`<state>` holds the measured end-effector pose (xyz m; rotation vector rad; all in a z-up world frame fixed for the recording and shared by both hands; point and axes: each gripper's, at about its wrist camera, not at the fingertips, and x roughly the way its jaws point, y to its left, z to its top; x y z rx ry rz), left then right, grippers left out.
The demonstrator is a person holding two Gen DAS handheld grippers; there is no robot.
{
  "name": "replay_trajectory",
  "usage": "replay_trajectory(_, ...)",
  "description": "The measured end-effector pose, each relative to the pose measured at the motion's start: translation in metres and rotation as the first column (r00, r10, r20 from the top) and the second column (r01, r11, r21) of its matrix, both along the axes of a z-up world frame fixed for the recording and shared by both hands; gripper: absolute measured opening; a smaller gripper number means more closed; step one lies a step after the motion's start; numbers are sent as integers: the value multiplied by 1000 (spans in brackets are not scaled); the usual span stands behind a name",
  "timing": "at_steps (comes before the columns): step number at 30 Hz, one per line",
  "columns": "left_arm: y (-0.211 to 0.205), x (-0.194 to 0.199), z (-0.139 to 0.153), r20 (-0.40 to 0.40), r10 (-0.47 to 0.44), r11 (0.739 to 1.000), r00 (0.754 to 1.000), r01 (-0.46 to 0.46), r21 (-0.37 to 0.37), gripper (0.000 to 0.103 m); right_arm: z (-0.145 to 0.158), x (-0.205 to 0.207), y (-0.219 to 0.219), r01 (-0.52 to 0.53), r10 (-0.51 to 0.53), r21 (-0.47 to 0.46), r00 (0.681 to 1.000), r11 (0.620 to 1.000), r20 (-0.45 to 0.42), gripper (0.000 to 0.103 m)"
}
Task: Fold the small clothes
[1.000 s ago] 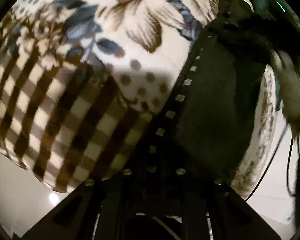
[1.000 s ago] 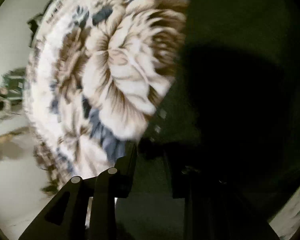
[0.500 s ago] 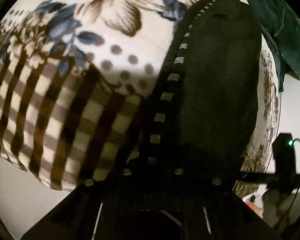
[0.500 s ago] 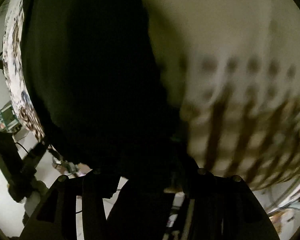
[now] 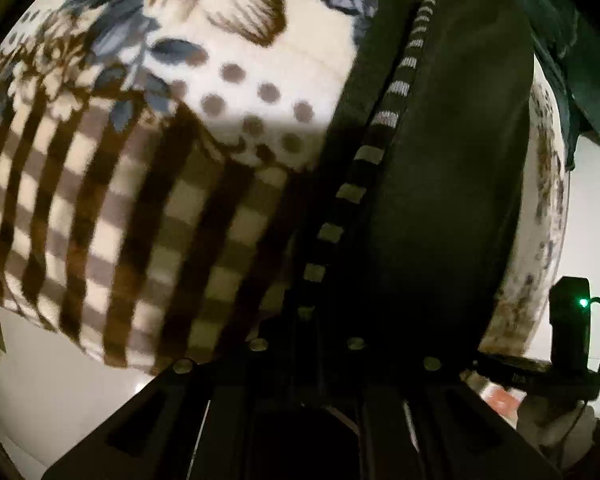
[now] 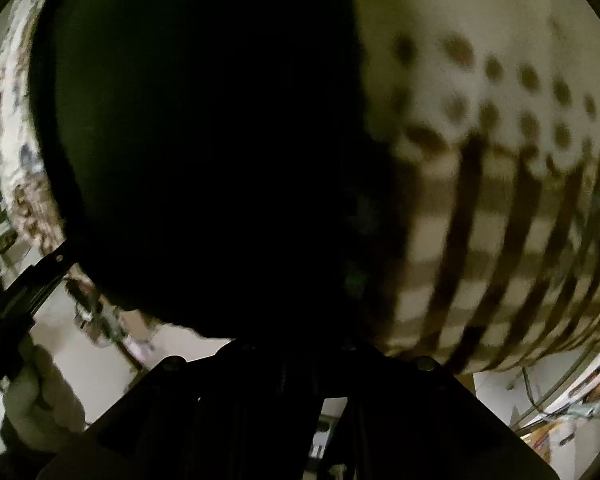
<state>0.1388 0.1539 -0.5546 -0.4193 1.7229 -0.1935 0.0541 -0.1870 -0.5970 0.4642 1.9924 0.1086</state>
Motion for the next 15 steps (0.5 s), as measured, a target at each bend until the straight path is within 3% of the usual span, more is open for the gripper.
replay_trajectory(2, 5, 7, 14, -15, 0, 1000, 1000, 0, -18, 13, 14, 13, -8, 38, -38, 62, 999, 997, 11, 17)
replay_trajectory(3, 9, 13, 25, 2, 0, 1000, 1000, 0, -25, 17, 21, 21, -14, 67, -70, 85, 997, 994, 24, 31)
replay_trajectory(4, 11, 21, 35, 22, 0, 999, 1000, 0, -32, 31, 27, 30, -19, 93, -97, 98, 994, 991, 44, 39)
replay_trajectory(5, 11, 33, 46, 49, 0, 999, 999, 2, -40, 52, 37, 43, -26, 121, -130, 105, 988, 987, 84, 52)
replay_trajectory(6, 8, 50, 55, 84, 4, 999, 996, 1, -53, 60, 48, 61, -34, 141, -153, 96, 979, 985, 137, 61)
replay_trajectory(7, 5, 66, 62, 115, 13, 998, 993, -5, -68, 66, 56, 77, -39, 152, -164, 77, 968, 985, 187, 63)
replay_trajectory(11, -28, 166, 74, 259, 38, 991, 965, -4, -131, 66, 80, 178, -66, 226, -228, 50, 900, 973, 372, 63)
replay_trajectory(13, -53, 227, 76, 351, 31, 992, 936, 14, -125, 66, 88, 222, -76, 274, -268, 53, 851, 960, 452, 63)
replay_trajectory(15, -75, 278, 71, 386, 18, 992, 923, 31, -120, 66, 92, 276, -89, 311, -298, 68, 796, 948, 527, 63)
